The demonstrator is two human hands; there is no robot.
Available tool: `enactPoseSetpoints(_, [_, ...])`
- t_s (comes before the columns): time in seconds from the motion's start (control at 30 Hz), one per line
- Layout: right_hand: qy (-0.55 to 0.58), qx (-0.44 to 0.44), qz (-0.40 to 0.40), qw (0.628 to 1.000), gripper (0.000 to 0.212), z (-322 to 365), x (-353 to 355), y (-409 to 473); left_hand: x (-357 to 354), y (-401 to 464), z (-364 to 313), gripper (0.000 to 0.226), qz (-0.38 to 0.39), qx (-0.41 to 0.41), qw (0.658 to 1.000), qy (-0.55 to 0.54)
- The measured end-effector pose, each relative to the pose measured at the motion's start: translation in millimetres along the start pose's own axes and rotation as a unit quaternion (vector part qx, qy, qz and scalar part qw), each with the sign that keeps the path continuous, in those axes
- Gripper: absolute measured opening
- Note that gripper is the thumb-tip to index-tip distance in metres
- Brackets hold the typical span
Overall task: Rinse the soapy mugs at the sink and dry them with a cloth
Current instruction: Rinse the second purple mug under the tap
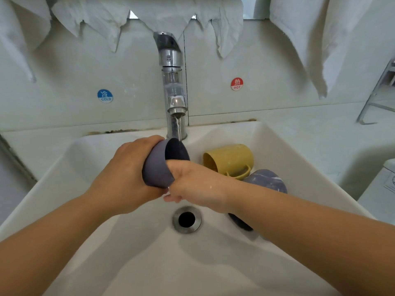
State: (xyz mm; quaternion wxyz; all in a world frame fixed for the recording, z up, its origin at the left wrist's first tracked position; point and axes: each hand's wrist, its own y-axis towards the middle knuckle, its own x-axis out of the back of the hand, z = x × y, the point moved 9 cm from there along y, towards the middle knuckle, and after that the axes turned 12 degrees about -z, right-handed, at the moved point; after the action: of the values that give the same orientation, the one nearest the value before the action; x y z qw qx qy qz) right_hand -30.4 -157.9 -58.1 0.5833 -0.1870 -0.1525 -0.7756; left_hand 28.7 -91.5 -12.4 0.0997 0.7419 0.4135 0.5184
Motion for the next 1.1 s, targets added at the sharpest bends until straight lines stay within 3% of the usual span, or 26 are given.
enactPoseSetpoints(0.13, [-0.224, 0.097, 0.027, 0.969, 0.054, -7, 1, -5, 1, 0, 2, 0.081, 0.027, 0.004, 1.000, -0.001])
enactPoseSetpoints(0.27, [-0.476, 0.255, 0.001, 0.842, 0.058, 4, 6, -10, -6, -5, 1, 0.081, 0.080, 0.023, 0.995, -0.045])
enactPoseSetpoints(0.33, [-0.515, 0.271, 0.004, 0.813, 0.063, 2, 7, -8, -9, -6, 1, 0.082, 0.098, 0.032, 0.993, -0.058])
enactPoseSetpoints(0.37, [-0.504, 0.267, 0.006, 0.822, 0.065, 2, 6, -8, -8, -6, 2, 0.082, 0.097, 0.033, 0.993, -0.061])
enactPoseSetpoints(0.43, [-0.403, 0.190, 0.009, 0.895, 0.065, -1, 6, -7, -4, -4, 3, 0.082, 0.083, 0.034, 0.994, -0.065])
enactPoseSetpoints(0.47, [-0.332, 0.131, 0.017, 0.934, 0.062, -5, 5, -7, -2, -4, 5, 0.081, 0.073, 0.038, 0.994, -0.069])
enactPoseSetpoints(0.53, [-0.225, 0.051, 0.039, 0.972, 0.044, -7, 1, -8, 0, -4, 10, 0.080, 0.060, 0.050, 0.994, -0.072])
enactPoseSetpoints(0.6, [-0.137, 0.014, 0.050, 0.989, 0.015, -2, 2, -13, -1, -4, 12, 0.080, 0.054, 0.053, 0.995, -0.066])
enactPoseSetpoints(0.63, [-0.071, -0.003, 0.049, 0.996, 0.013, 3, 7, -14, -2, -5, 13, 0.079, 0.051, 0.051, 0.995, -0.062])
enactPoseSetpoints(0.7, [0.099, -0.059, 0.033, 0.993, 0.029, 5, 18, -13, -4, -5, 13, 0.077, 0.046, 0.051, 0.996, -0.058])
enactPoseSetpoints(0.77, [0.185, -0.079, -0.048, 0.978, 0.019, 3, 36, -7, -5, -7, 12, 0.077, 0.041, 0.056, 0.995, -0.066])
enactPoseSetpoints(0.83, [0.088, -0.042, -0.165, 0.981, 0.012, -4, 63, 2, -5, -7, 11, 0.080, 0.036, 0.061, 0.994, -0.079])
enactPoseSetpoints(0.87, [0.017, -0.027, -0.189, 0.981, 0.023, -8, 69, 5, -5, -7, 9, 0.082, 0.034, 0.063, 0.993, -0.090])
enactPoseSetpoints(0.93, [-0.044, -0.040, -0.147, 0.987, 0.034, -15, 63, 11, -4, -7, 4, 0.083, 0.034, 0.069, 0.990, -0.122])
enactPoseSetpoints(1.0, [-0.042, -0.053, -0.093, 0.993, 0.023, -17, 53, 13, -5, -9, -1, 0.081, 0.046, 0.068, 0.986, -0.148])
enactPoseSetpoints(1.1, [-0.136, -0.007, -0.110, 0.985, 0.021, -4, 59, 21, -13, -12, -2, 0.082, 0.077, 0.082, 0.976, -0.188])
